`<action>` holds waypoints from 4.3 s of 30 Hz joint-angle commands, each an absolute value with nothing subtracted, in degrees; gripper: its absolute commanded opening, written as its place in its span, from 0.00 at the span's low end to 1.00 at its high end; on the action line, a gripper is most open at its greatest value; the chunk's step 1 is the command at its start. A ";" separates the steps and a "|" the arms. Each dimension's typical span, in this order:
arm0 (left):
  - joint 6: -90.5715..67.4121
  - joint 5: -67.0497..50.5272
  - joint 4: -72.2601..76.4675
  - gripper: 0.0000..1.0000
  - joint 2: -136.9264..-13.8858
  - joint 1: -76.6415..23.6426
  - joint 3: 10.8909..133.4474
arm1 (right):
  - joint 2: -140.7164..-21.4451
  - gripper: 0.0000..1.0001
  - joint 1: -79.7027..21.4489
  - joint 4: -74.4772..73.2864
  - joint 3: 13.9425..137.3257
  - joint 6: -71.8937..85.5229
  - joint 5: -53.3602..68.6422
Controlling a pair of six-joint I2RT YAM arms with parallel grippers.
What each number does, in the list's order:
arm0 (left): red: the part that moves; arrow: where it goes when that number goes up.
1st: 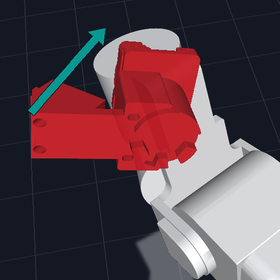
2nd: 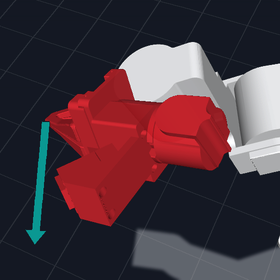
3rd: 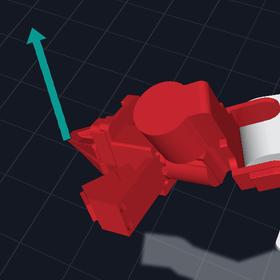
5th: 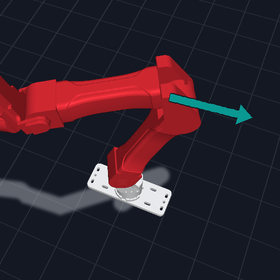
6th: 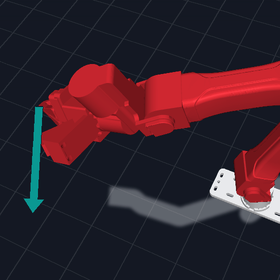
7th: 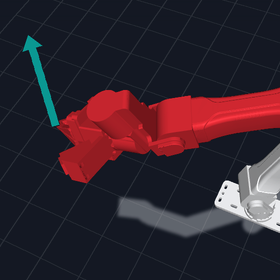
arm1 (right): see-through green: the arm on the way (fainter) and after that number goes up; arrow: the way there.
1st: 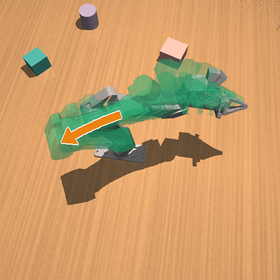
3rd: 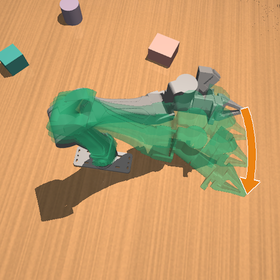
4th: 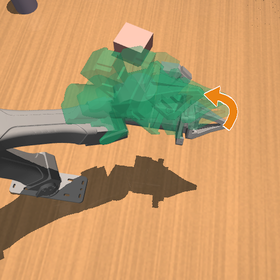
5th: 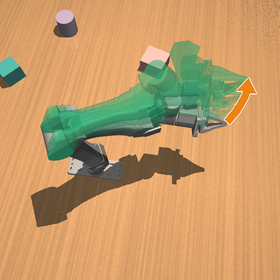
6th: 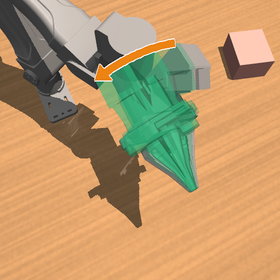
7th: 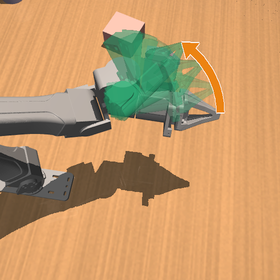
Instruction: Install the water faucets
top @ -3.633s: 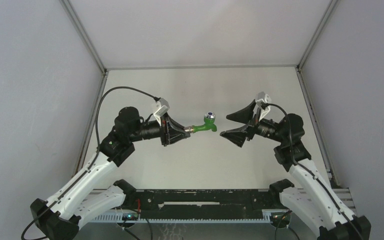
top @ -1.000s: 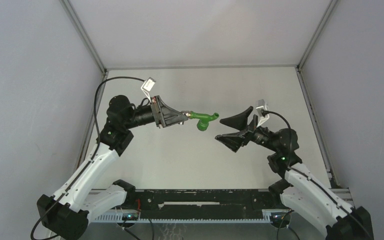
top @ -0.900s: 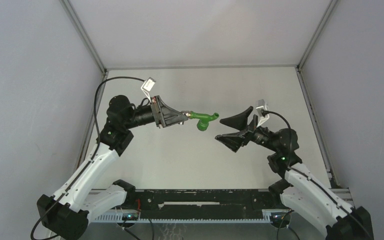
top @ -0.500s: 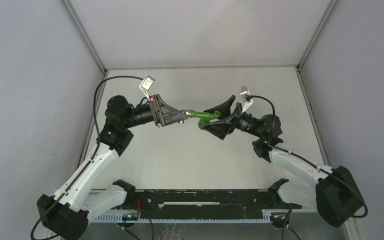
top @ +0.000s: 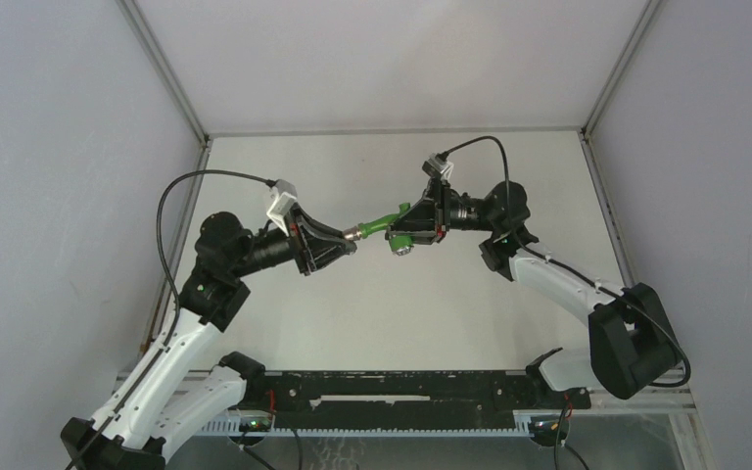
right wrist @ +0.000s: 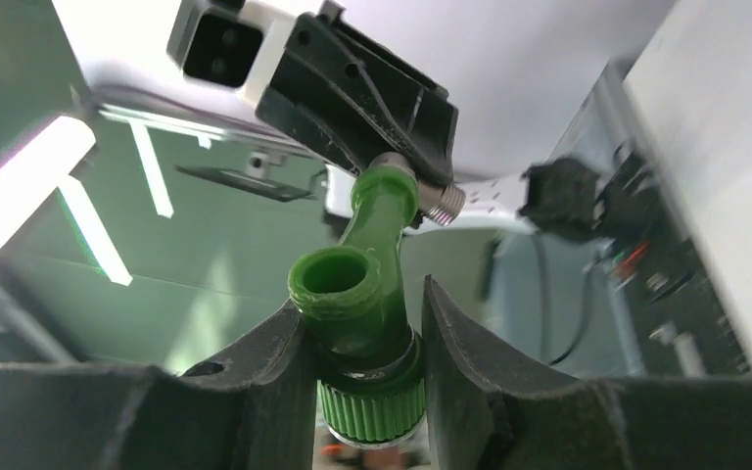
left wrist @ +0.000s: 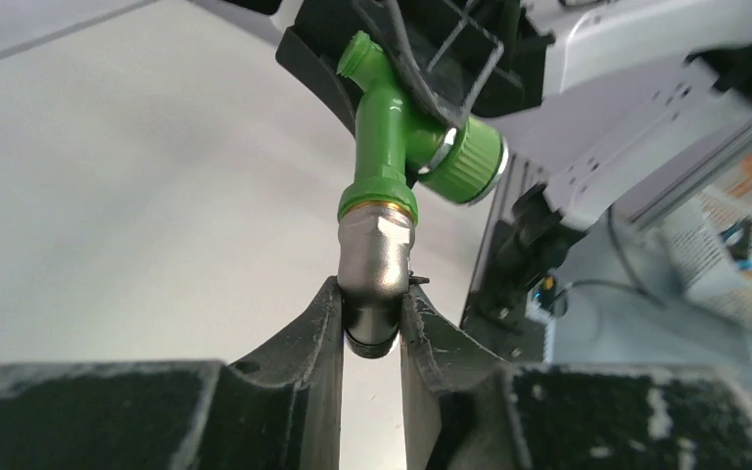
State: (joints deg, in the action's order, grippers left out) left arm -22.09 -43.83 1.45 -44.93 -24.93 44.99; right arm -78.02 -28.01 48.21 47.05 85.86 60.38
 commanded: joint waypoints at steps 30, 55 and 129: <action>-28.12 -42.28 -22.65 0.00 -57.87 -24.09 63.19 | -43.53 0.82 -29.35 -8.02 46.09 11.12 27.62; -39.73 -45.58 -28.69 0.00 -61.88 -21.68 71.37 | -65.80 1.00 -71.29 67.52 23.64 -83.10 -25.60; -6.54 -54.34 -28.72 0.00 -53.55 -25.49 61.84 | -69.24 0.00 -39.38 -9.92 67.68 20.36 53.55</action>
State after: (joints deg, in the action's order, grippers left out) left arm -6.79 -47.77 -35.99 -55.24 -24.23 62.54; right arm -65.36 -42.44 -15.00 66.41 3.09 35.57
